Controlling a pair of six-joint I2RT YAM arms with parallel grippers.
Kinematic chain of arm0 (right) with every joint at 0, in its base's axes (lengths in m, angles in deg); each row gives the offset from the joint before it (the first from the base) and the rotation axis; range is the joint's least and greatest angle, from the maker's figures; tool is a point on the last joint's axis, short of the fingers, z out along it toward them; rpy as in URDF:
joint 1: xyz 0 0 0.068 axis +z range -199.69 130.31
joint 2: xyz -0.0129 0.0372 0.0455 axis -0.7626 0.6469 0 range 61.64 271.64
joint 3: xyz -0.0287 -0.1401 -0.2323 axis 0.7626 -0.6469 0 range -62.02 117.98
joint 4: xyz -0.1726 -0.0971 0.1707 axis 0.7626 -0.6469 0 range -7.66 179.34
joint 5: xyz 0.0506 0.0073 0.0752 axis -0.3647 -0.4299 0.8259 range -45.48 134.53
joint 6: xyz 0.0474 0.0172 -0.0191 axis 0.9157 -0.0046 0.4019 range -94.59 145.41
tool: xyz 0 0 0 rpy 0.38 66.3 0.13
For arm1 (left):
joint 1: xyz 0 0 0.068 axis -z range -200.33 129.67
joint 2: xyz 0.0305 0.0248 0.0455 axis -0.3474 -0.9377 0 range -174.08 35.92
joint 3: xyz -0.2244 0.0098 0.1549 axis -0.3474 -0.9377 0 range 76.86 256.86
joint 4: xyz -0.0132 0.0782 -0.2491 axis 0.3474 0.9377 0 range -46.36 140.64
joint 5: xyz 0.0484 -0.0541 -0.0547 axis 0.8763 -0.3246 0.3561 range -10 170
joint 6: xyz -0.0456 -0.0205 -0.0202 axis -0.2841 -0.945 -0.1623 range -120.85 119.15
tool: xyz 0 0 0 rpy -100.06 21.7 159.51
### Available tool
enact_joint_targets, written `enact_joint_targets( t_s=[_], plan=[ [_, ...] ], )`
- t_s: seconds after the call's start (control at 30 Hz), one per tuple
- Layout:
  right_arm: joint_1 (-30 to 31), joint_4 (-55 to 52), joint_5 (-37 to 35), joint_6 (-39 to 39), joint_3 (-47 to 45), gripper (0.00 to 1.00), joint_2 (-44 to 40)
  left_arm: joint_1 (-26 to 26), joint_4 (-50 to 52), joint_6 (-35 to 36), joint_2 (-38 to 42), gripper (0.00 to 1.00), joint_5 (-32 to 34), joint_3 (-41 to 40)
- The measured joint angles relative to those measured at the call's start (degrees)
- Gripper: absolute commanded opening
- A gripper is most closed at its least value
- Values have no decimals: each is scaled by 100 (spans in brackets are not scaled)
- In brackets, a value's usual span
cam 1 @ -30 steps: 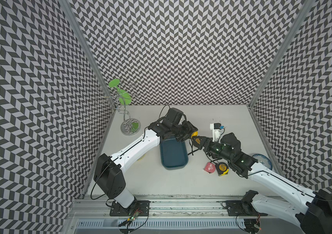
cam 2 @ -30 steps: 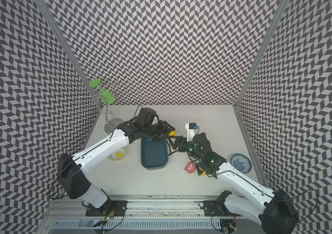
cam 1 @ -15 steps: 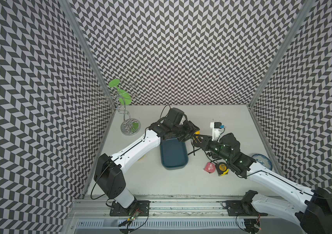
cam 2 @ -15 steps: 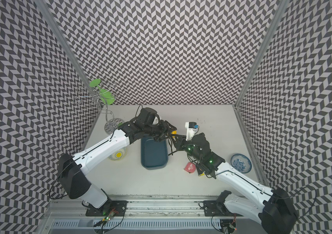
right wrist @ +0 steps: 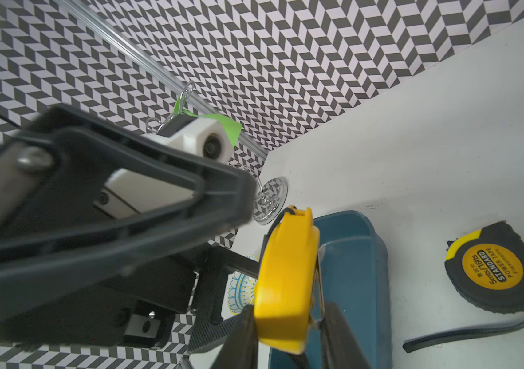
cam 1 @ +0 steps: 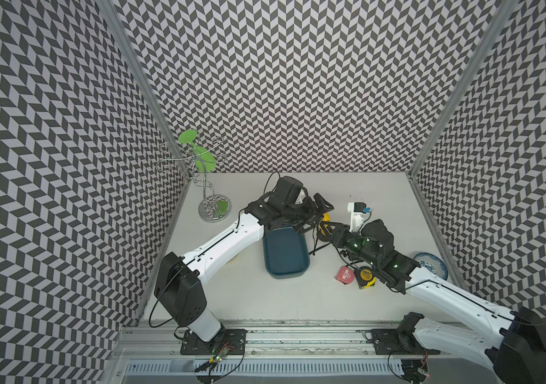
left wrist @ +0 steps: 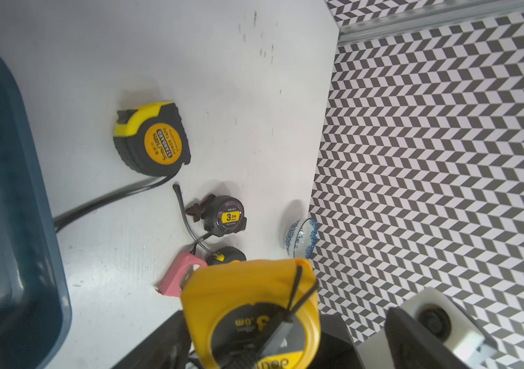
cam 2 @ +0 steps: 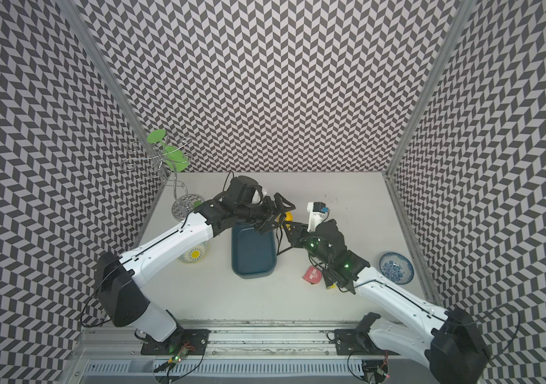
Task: Take the tape measure out of the storage box
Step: Place the tape measure at the center of the board.
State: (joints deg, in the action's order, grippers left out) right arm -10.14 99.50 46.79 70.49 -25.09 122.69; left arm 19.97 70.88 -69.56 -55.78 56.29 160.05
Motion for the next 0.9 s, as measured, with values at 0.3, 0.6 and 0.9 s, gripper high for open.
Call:
enact_joint_targets(
  t_s=[0.3,0.6,0.9],
  plan=[
    [-50,-422,203,271,-710,10,-767,-503,160,481,321,100,328,-730],
    [-151,-562,935,586,-1628,9,-970,-745,243,658,619,100,466,-1174],
    [-186,-116,2114,643,-1947,9,144,-815,289,785,621,100,476,-1228]
  ],
)
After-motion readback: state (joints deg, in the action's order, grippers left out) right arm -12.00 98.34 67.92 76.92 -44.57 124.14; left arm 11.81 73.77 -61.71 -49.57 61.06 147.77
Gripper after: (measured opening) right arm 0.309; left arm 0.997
